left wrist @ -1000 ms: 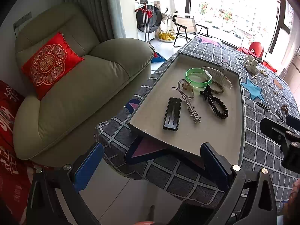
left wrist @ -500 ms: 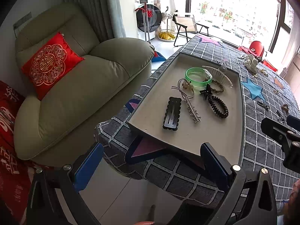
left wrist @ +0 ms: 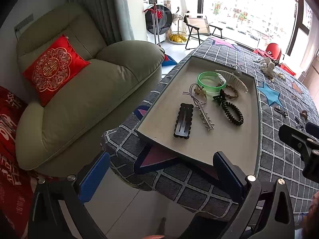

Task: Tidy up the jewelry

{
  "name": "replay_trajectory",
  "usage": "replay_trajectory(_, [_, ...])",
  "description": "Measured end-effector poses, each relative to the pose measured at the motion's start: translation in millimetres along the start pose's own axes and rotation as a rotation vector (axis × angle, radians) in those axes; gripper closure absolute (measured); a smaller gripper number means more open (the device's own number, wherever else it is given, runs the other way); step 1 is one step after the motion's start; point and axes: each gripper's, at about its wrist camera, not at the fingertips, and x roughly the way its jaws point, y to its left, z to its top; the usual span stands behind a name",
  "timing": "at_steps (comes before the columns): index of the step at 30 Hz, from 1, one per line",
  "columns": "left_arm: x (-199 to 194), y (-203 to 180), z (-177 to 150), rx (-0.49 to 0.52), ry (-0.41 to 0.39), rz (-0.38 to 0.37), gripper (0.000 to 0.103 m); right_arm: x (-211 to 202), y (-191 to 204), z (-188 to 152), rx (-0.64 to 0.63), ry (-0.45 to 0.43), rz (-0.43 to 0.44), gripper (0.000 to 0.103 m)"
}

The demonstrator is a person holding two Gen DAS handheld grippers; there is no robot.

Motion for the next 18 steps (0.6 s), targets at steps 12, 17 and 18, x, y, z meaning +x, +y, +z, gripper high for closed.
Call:
replay_trajectory(12, [-0.3, 0.4, 1.3, -0.004, 0.002, 0.006, 0.0, -0.2, -0.5, 0.0, 0.0, 0.0, 0.002, 0.0])
replay_trajectory(17, [0.1, 0.8, 1.7, -0.006, 0.002, 0.007, 0.0, -0.3, -0.1, -0.2, -0.001, 0.0, 0.003, 0.0])
replay_trajectory(18, [0.3, 0.3, 1.7, -0.005, 0.002, 0.007, 0.0, -0.4, -1.0, 0.2, 0.0, 0.0, 0.002, 0.0])
